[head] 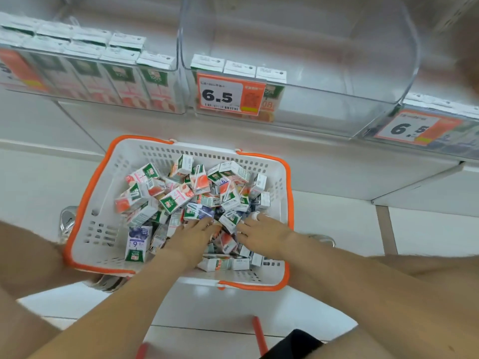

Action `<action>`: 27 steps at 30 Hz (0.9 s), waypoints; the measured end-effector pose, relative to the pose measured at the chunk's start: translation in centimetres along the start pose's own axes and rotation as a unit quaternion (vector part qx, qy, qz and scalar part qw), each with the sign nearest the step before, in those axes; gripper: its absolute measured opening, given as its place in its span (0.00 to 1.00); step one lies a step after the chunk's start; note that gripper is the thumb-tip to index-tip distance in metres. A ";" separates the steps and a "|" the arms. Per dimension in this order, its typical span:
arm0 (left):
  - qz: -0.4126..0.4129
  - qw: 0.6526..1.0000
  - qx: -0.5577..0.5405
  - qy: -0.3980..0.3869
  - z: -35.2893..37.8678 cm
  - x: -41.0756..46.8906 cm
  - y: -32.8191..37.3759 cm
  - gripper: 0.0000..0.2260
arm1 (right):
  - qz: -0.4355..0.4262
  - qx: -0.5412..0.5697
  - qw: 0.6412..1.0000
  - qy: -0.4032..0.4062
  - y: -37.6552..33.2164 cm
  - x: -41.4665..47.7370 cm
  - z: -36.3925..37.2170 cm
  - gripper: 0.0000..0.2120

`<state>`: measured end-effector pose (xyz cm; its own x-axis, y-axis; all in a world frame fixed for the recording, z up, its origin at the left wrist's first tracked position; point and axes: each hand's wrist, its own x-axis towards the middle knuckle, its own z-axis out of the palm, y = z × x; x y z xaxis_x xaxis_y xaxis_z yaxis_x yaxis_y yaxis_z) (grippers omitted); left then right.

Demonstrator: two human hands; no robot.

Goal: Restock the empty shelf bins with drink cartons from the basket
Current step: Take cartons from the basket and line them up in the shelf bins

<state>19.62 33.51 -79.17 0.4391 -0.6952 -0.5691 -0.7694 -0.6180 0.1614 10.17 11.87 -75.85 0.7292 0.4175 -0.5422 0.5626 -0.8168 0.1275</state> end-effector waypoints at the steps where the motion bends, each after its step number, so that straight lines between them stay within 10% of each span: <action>1: -0.002 1.000 0.011 0.008 0.0 0.1 -0.1 0.40 | -0.027 -0.023 0.999 0.006 -0.3 0.3 0.4 0.26; 12: -0.024 0.996 0.045 0.077 -0.1 -0.3 -0.9 0.31 | -0.052 -0.122 0.991 0.014 -1.2 2.1 2.7 0.19; 17: -0.039 0.982 -0.161 0.087 -0.1 -1.0 -2.5 0.19 | -0.035 -0.100 0.994 0.027 -0.7 1.6 1.5 0.15; 22: -0.058 0.900 -0.406 0.146 -3.1 -2.2 -3.2 0.16 | 0.013 -0.048 0.999 0.009 0.8 1.0 0.1 0.19; 27: -0.111 0.756 -0.625 0.160 -6.5 -4.0 -3.1 0.16 | 0.105 0.330 0.938 0.008 3.4 -0.3 -4.9 0.18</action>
<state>23.30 35.78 -72.14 0.7372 -0.4533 -0.5011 0.2900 -0.4576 0.8406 13.77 10.91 -71.19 0.8056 0.2216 -0.5495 0.0465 -0.9482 -0.3142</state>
